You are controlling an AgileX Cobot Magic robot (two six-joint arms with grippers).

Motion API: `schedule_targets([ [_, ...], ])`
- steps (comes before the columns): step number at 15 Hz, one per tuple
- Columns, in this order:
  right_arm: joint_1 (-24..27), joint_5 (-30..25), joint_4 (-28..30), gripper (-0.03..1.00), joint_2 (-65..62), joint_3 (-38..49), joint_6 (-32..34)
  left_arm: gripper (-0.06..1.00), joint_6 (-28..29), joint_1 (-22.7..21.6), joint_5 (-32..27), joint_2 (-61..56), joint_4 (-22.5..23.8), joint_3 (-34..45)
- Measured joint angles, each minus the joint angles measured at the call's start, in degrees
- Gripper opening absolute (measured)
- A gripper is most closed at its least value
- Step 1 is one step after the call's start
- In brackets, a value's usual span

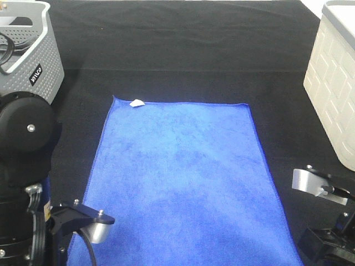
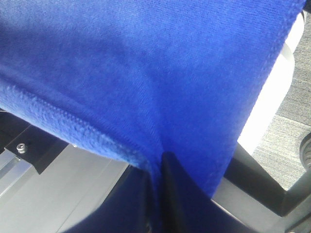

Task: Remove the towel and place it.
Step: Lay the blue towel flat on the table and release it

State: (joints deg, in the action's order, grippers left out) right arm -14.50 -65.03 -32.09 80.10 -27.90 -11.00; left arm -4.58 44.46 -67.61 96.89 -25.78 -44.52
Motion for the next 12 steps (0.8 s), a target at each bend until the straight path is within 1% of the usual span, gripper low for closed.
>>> schedule_targets([
  [2,0.0,0.1,0.0,0.14,0.0,0.0,-0.1,0.00,-0.3,0.0,0.8,0.0,-2.3,0.0],
  [5,0.0,0.5,0.0,0.23,0.0,0.0,-0.3,0.01,-0.3,0.0,2.5,0.0,-2.8,0.0],
  [6,0.0,0.5,-0.1,0.28,0.0,0.0,-0.5,0.07,-0.3,0.0,2.5,0.0,-2.9,0.0],
  [7,0.0,0.5,-0.5,0.33,0.0,0.0,-0.5,0.17,0.3,0.0,2.8,0.0,-3.1,0.0],
  [9,0.0,0.5,-0.9,0.47,0.0,0.0,-0.5,0.46,1.4,0.0,3.5,0.0,-3.3,0.0],
  [10,0.0,0.5,-0.8,0.57,0.0,0.0,-0.5,0.63,1.7,0.0,3.8,0.0,-3.7,0.0],
  [11,0.0,0.9,0.1,0.62,0.0,-0.1,-0.4,0.68,1.8,0.0,3.8,0.0,-3.9,-0.5],
  [12,0.0,0.9,1.0,0.64,0.0,-0.9,-0.3,0.69,1.8,0.0,3.3,0.0,-4.0,-1.9],
])
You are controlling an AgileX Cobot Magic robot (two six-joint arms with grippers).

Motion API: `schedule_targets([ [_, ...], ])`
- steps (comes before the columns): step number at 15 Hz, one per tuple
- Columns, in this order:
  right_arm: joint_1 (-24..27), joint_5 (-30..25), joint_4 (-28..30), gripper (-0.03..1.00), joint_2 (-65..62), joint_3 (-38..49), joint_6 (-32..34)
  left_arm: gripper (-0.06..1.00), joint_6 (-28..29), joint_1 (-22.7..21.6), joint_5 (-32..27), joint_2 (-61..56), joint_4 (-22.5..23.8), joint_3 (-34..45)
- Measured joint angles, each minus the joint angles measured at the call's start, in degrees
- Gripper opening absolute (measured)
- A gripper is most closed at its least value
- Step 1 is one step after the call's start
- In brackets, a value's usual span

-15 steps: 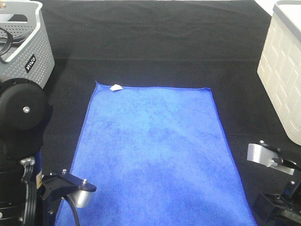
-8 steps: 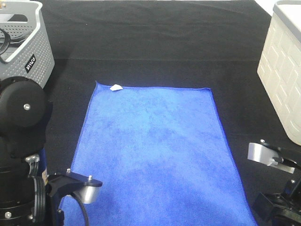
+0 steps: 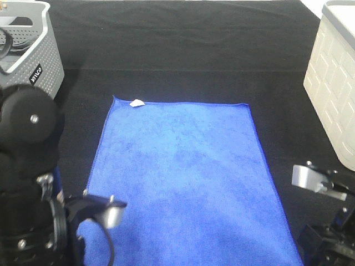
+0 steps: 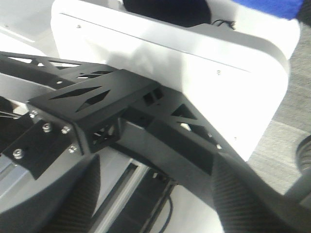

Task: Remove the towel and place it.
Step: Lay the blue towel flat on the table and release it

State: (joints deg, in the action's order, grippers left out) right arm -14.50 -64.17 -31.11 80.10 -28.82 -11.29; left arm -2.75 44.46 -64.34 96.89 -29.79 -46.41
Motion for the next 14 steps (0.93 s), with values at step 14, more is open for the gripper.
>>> schedule_targets([
  [14,13.5,-1.9,10.4,0.76,12.8,-41.1,-2.6,0.70,-4.3,-25.4,5.0,6.8,9.9,-31.1],
])
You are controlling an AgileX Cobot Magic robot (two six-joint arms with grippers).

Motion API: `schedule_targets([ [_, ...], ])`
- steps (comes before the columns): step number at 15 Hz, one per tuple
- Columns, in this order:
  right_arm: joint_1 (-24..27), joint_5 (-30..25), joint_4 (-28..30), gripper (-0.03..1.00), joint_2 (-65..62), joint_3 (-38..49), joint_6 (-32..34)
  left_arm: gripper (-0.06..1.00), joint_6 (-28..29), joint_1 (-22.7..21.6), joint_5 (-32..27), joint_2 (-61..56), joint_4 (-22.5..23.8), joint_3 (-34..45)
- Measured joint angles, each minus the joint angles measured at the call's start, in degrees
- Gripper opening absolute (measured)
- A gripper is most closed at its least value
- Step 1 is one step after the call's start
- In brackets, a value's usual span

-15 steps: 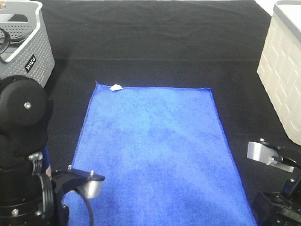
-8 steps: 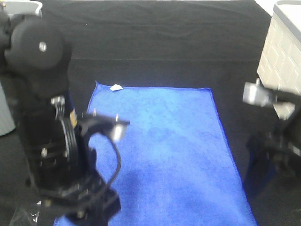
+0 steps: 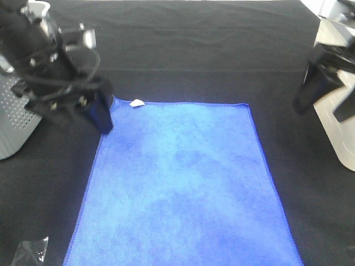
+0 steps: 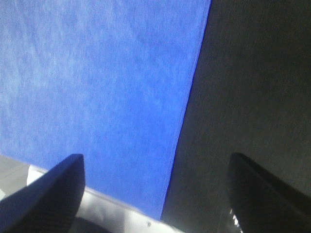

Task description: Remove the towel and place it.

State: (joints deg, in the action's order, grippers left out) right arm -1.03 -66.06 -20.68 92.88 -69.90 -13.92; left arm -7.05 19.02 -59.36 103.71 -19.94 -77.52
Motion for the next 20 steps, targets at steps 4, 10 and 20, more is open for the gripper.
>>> schedule_targets([
  [4,0.0,-1.7,0.2,0.78,14.1,-15.0,-2.2,0.70,-0.6,-3.2,1.5,10.2,-1.1,-11.2],
  [10,0.0,-2.6,-0.1,0.78,31.6,-30.9,-3.2,0.70,0.8,-5.2,1.8,24.3,0.6,-26.8],
  [20,0.0,-3.4,-0.1,0.78,52.9,-56.1,-2.7,0.70,1.1,-8.7,1.4,40.3,1.9,-43.8],
])
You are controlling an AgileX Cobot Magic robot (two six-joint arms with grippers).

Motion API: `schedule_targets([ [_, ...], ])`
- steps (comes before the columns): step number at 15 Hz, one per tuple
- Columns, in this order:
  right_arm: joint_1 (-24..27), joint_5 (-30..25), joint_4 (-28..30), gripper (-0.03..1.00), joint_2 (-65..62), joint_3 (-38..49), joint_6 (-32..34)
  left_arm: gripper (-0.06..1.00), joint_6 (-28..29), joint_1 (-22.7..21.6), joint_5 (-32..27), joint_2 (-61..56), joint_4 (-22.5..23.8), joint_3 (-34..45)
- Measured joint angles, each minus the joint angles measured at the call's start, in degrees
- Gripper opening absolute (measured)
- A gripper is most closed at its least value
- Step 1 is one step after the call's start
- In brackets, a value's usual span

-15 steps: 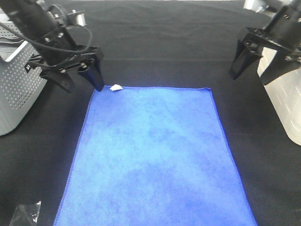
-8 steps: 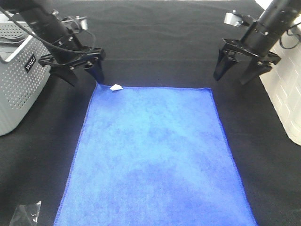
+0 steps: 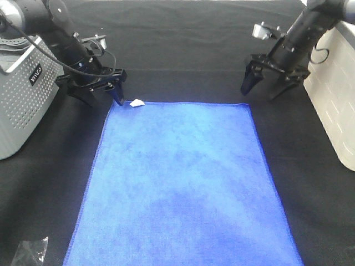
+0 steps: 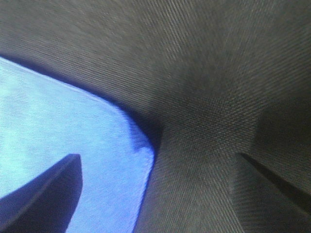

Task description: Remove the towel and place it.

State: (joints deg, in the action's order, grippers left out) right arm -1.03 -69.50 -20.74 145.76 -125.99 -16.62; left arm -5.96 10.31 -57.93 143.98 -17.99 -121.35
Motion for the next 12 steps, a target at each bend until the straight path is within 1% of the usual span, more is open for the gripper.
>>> schedule_targets([
  [4,0.3,-0.3,-0.7,0.78,3.0,-1.0,0.0,0.70,-1.1,0.0,0.4,1.6,0.1,-0.4],
  [10,0.5,-0.6,-1.1,0.78,3.2,-1.1,0.2,0.70,-1.4,0.0,0.1,1.8,0.1,-0.6],
  [12,0.5,-0.5,-1.1,0.78,3.2,-1.1,1.6,0.70,-1.5,0.1,-0.1,1.8,0.1,-0.6],
])
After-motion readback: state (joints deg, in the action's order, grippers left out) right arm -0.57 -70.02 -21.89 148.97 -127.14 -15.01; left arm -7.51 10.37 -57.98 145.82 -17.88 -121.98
